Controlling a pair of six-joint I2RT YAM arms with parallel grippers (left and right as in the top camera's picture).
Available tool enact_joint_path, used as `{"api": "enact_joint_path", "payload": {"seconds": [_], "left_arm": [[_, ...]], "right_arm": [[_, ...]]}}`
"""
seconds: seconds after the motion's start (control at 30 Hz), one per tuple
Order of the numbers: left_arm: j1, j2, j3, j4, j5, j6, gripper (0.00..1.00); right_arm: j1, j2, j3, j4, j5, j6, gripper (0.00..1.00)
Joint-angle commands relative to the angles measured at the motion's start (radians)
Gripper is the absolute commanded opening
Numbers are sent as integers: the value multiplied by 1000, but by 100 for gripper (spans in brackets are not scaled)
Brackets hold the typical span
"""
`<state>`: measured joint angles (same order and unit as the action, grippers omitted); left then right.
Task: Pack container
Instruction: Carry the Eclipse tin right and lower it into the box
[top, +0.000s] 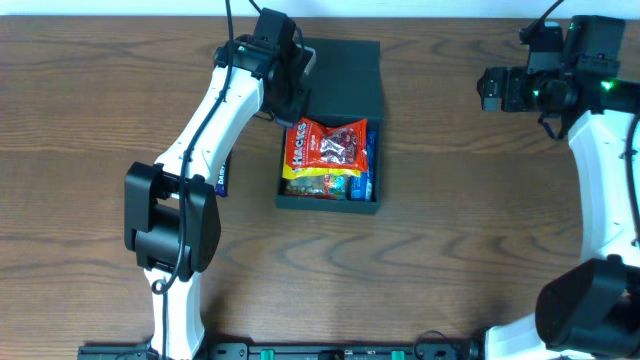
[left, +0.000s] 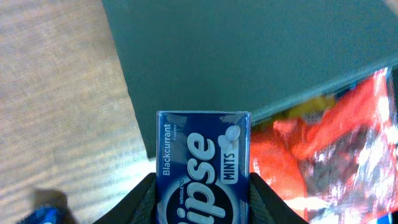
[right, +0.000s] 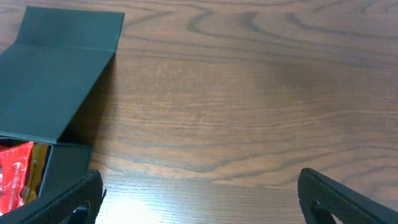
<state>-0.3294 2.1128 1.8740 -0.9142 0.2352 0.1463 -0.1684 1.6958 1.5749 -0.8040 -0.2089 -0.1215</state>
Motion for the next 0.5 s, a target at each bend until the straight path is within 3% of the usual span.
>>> {"api": "enact_joint_path", "payload": {"seconds": [0.0, 0.2, 0.47], "left_arm": [[-6, -32, 22, -46, -5, 129, 6], [-31, -32, 22, -154, -16, 366, 6], [-32, -32, 22, -225, -109, 416, 6]], "right_arm": [[-8, -1, 0, 1, -9, -18, 99], [-8, -1, 0, 5, -9, -19, 99], [-8, -1, 0, 2, -9, -19, 99]]}}
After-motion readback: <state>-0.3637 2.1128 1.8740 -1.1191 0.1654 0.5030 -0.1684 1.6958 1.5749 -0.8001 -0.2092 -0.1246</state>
